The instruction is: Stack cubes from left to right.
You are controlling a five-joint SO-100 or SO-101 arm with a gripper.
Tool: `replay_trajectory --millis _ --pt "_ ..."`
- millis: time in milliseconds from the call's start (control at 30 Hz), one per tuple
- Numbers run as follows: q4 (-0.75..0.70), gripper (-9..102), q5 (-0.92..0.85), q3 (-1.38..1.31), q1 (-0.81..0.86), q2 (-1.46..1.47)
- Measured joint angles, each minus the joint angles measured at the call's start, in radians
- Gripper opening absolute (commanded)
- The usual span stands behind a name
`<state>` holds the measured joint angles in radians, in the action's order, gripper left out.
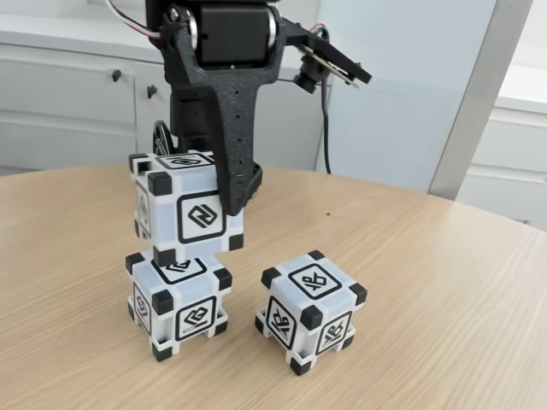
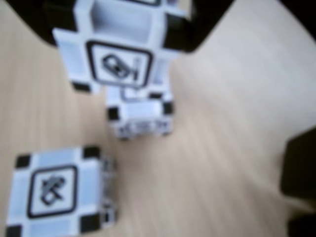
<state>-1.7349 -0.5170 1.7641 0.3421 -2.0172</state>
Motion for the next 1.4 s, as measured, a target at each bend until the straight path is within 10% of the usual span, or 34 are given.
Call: replay_trajectory --millis 1400 --pt "0.0 0 0.041 0.048 -0.005 0.003"
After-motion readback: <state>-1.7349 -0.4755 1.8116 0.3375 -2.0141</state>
